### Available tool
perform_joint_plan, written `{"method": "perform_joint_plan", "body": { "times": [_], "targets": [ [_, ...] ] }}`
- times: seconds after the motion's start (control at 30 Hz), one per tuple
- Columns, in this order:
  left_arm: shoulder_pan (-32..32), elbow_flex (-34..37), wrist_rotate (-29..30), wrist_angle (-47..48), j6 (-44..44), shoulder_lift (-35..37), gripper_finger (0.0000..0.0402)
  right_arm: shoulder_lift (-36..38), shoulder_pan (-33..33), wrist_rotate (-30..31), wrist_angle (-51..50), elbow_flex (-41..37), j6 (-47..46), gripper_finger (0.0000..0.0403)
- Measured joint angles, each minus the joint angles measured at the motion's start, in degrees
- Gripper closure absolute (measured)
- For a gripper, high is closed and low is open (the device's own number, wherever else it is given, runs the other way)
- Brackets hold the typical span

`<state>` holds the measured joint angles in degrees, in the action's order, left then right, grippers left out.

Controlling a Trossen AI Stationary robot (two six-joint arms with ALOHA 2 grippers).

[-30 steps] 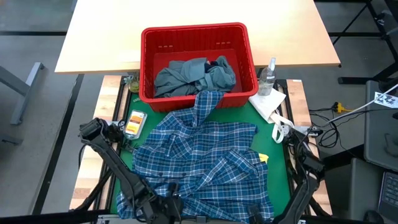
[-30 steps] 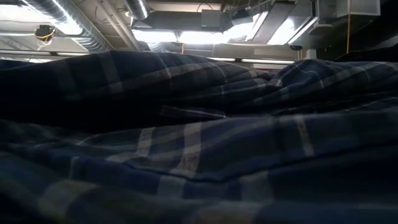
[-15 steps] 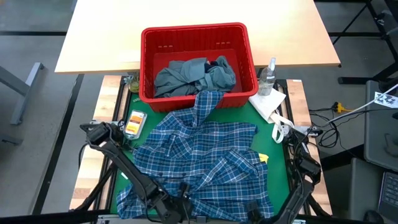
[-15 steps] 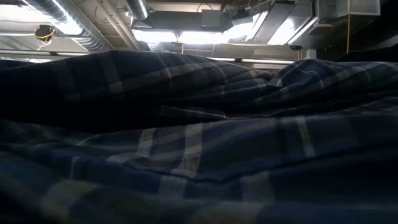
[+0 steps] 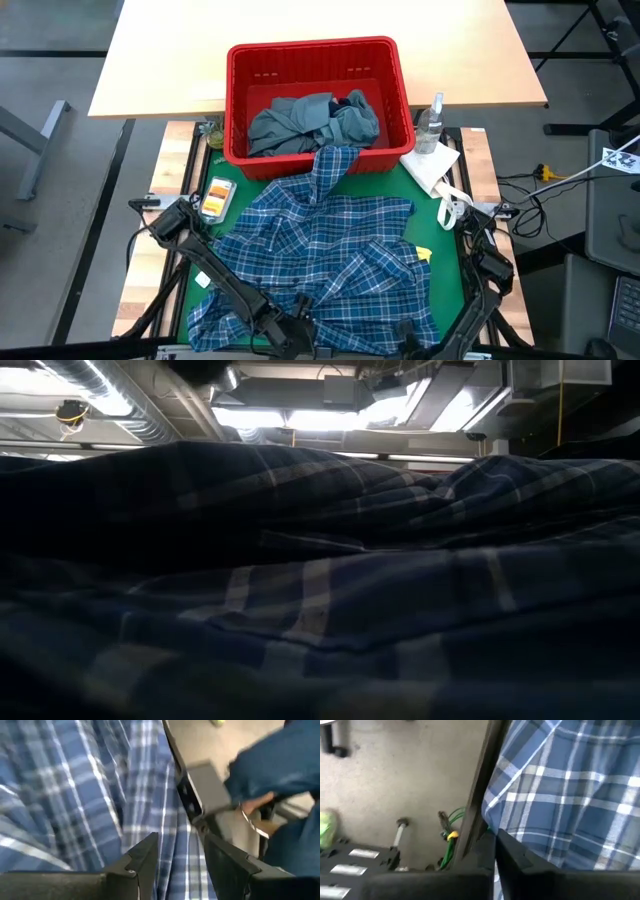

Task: Fold Laundry from Bin
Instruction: Fold the blue shirt

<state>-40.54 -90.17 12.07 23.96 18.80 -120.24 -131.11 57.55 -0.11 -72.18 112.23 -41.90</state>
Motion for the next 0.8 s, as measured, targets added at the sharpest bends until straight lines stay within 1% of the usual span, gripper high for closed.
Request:
{"method": "perform_joint_plan", "body": {
  "times": [0.1, 0.33, 0.6, 0.7, 0.8],
  "targets": [
    [0.5, 0.1, -1.8, 1.7, -0.4, -1.3, 0.0249, 0.0, 0.0, -1.2, 0.2, 0.1, 0.8, 0.0398],
    [1.3, 0.1, -2.1, 8.2, 0.0, -1.4, 0.0249, 0.0, 0.1, -1.6, 0.3, 0.2, 0.8, 0.04],
    [1.3, 2.2, -2.2, 8.8, 0.1, -1.4, 0.025, 0.0, 0.1, -1.6, 0.2, 0.2, 1.7, 0.04],
    [1.3, 3.8, -2.2, 9.1, 0.2, -1.4, 0.0263, 0.1, 0.1, -1.7, 0.2, 0.2, 1.7, 0.0401],
    [1.3, 4.0, -2.2, 8.9, 0.6, -1.4, 0.0289, 0.1, 0.1, -2.0, 0.2, 0.2, 1.7, 0.0401]
  ]
}}
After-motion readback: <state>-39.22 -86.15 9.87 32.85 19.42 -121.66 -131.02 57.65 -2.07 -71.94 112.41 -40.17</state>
